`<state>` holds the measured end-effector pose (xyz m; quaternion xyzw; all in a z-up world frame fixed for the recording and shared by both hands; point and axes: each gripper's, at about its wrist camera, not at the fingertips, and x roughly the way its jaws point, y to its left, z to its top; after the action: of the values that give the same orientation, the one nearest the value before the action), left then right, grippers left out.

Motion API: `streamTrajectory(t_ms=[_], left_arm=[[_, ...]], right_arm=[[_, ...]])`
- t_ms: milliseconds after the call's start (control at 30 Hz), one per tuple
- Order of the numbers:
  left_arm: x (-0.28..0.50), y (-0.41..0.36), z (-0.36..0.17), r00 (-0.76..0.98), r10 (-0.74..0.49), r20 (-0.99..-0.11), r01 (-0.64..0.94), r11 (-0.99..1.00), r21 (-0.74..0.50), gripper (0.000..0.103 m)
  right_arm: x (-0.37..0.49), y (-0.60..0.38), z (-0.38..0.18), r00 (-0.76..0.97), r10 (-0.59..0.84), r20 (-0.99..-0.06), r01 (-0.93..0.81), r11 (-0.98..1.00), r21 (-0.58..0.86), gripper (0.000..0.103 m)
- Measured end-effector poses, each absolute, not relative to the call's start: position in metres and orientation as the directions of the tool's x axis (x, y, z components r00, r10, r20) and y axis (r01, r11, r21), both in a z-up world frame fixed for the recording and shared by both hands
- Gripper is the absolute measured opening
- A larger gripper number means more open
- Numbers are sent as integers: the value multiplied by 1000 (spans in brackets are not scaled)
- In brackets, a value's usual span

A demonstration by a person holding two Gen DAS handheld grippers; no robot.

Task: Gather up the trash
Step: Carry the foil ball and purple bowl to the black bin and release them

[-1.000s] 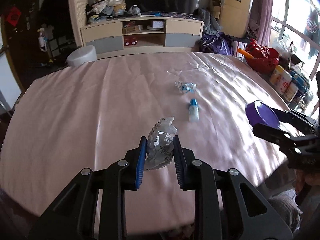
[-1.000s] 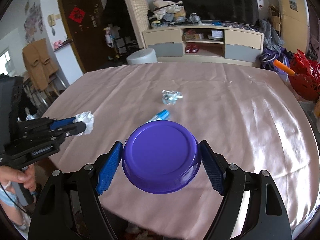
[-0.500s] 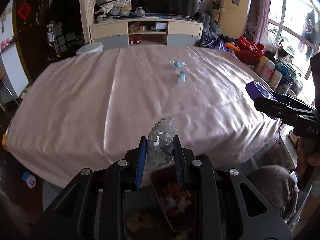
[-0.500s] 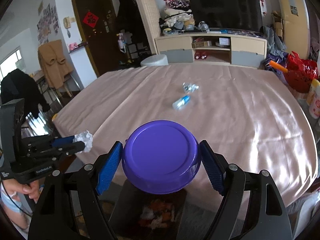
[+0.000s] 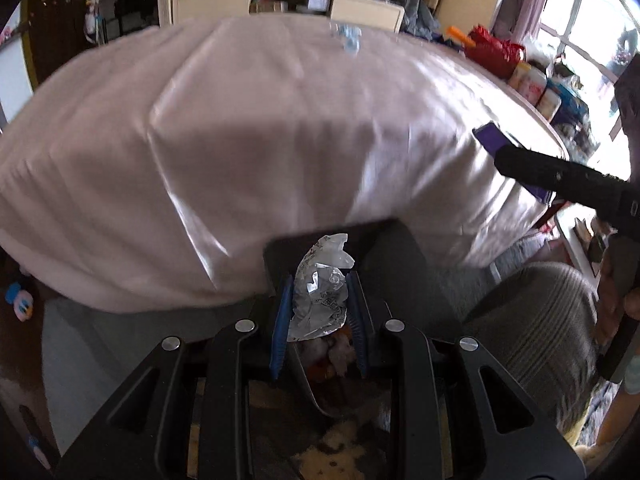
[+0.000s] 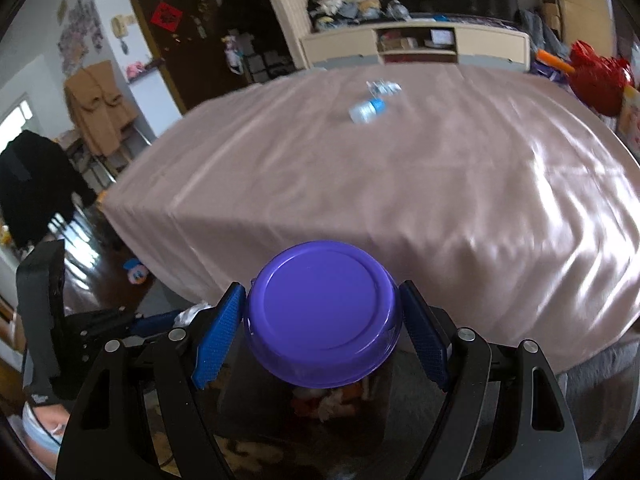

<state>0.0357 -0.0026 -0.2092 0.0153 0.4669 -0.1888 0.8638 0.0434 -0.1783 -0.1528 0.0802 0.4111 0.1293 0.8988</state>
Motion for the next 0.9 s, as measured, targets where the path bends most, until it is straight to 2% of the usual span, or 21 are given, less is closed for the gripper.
streamTrajectory(t_ms=[233,667,800,900], left_arm=[[26,-13,-248,433,-305,-848,347,925,-156,26],[21,-33,-280,350,-299,-888,355,919,-170,28],[24,-33,-276,358,-299,-884,351,921,-169,31],[26,-32,-273,363,-293,-884,346,924,-164,38]], right_arm=[[38,-178,-194,576,285,-766,-99,955,281,79],[39,-172,-238,501,278,-820,-40,954,299,79],[40,-172,-238,500,285,-818,-34,950,310,80],[39,-178,-241,496,301,-815,-33,944,329,80]])
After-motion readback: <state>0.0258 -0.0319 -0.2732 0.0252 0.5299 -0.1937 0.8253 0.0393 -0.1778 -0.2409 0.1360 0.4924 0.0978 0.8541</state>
